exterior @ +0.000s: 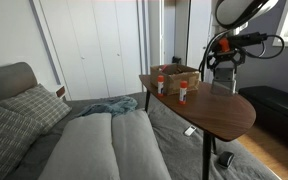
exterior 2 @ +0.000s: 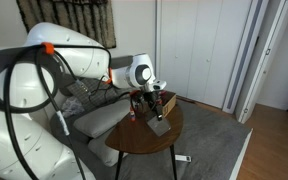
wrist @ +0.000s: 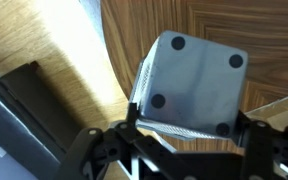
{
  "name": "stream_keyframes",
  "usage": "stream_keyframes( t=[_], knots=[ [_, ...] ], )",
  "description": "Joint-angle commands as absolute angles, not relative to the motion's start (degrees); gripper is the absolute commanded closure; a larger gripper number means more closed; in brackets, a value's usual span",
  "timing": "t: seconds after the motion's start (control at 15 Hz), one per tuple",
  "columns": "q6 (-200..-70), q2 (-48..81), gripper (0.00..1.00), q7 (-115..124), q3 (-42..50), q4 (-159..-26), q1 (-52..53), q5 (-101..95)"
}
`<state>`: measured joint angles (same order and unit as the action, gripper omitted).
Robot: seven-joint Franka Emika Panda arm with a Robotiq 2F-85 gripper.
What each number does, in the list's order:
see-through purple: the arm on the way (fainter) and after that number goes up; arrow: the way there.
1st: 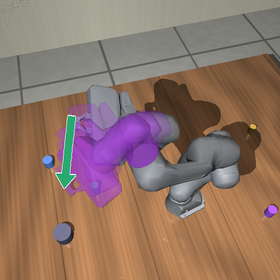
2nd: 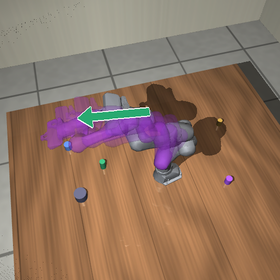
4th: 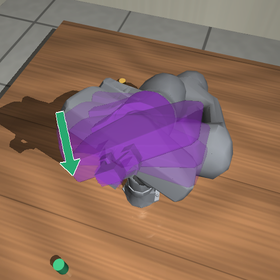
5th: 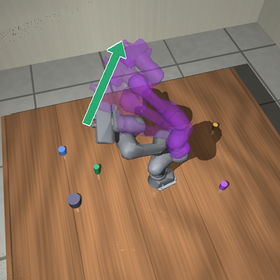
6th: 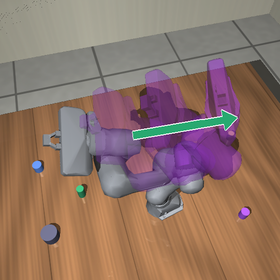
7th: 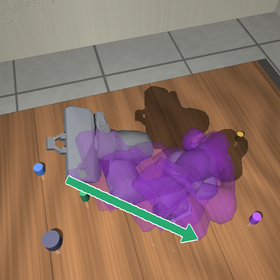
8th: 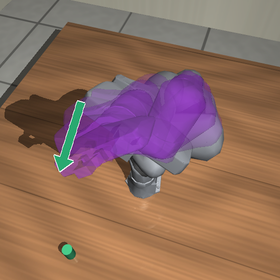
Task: Remove the paper glue stick from the desktop pen and pencil basket facing up bottom, flip the desktop pen and pencil basket to make it stand upright and move the paper glue stick inside the desktop pen and pencil basket
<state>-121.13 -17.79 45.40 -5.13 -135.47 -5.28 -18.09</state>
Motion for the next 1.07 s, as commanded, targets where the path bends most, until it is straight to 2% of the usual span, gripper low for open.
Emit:
stream_keyframes(
  t=[0.0, 0.2, 0.27, 0.33, 0.47, 1.0],
  knots=[
    [-126.49, -20.31, 0.42, 51.53, -6.23, -140.30, -5.97, -22.33],
    [-127.49, -20.92, 0.42, 51.13, -5.83, -141.38, -5.38, -21.39],
    [-127.21, -21.31, 0.33, 49.87, -5.61, -141.73, -5.19, -20.93],
    [-127.22, -21.72, 0.04, 49.79, -5.65, -142.06, -5.26, -21.09],
    [-126.16, -22.67, 0.00, 48.30, -5.37, -142.56, -5.26, -20.74],
    [-124.33, -25.13, 0.00, 45.31, -4.01, -141.78, -5.94, -17.61]
  ],
)
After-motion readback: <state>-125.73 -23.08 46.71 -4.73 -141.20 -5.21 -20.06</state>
